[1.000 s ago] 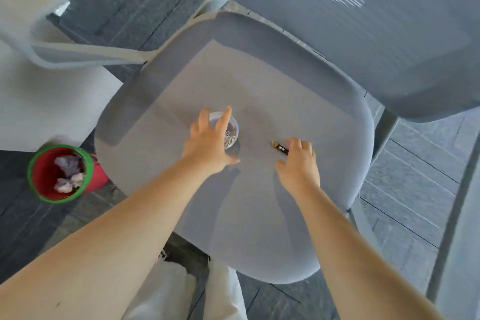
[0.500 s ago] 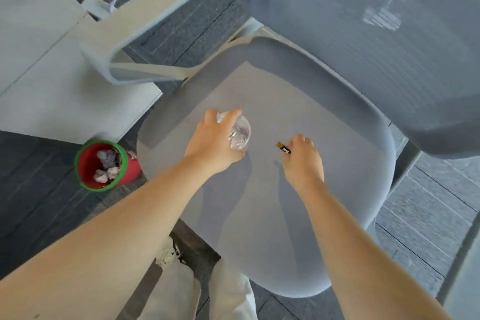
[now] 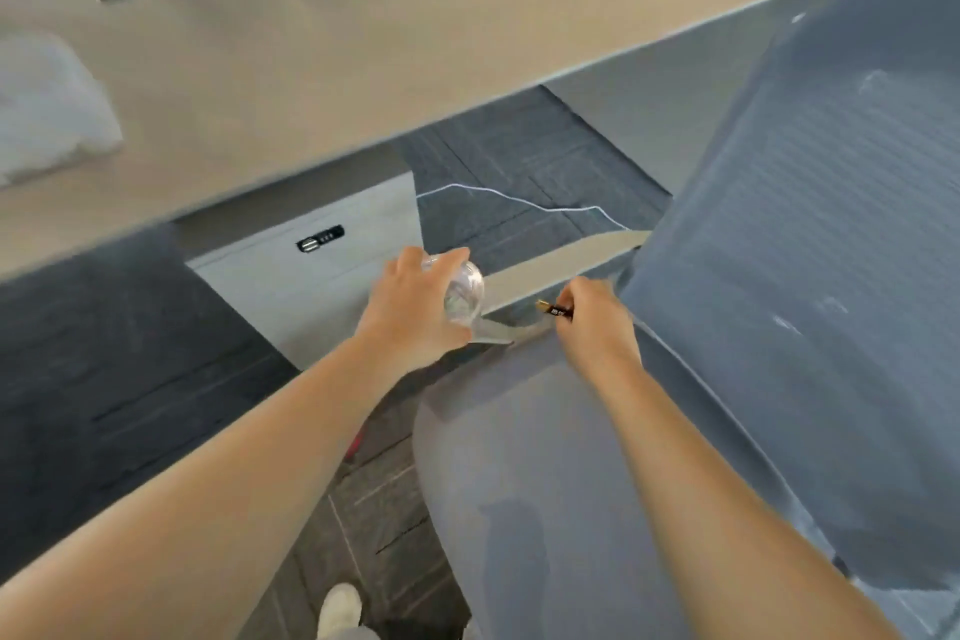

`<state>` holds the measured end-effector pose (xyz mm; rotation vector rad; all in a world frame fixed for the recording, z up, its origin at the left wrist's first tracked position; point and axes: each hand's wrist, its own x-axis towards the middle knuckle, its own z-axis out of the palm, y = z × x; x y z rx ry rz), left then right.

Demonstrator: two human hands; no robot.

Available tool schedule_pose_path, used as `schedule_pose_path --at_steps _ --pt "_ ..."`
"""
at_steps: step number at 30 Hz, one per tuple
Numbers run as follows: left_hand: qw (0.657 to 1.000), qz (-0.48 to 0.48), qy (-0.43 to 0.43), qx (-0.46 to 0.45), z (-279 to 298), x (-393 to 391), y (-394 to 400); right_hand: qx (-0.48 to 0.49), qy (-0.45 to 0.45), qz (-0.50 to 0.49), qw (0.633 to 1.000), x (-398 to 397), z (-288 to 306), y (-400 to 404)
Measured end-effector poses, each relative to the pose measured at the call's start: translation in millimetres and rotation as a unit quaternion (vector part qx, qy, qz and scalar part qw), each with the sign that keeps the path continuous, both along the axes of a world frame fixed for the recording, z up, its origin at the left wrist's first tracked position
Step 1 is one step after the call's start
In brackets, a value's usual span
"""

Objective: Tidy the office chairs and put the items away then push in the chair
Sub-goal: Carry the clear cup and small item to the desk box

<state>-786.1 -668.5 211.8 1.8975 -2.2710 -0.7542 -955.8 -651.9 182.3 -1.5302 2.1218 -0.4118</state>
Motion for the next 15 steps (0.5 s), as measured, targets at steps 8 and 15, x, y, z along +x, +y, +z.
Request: schedule_pose_path --at_steps 8,15 --pt "0.989 0.125 0.037 -0.062 63 136 -30 -0.071 0.003 0.136 0.988 131 59 -70" --pt "0.974 0.2 0.048 -0.091 90 265 -73 -0.103 0.002 0.184 0.978 251 83 -130"
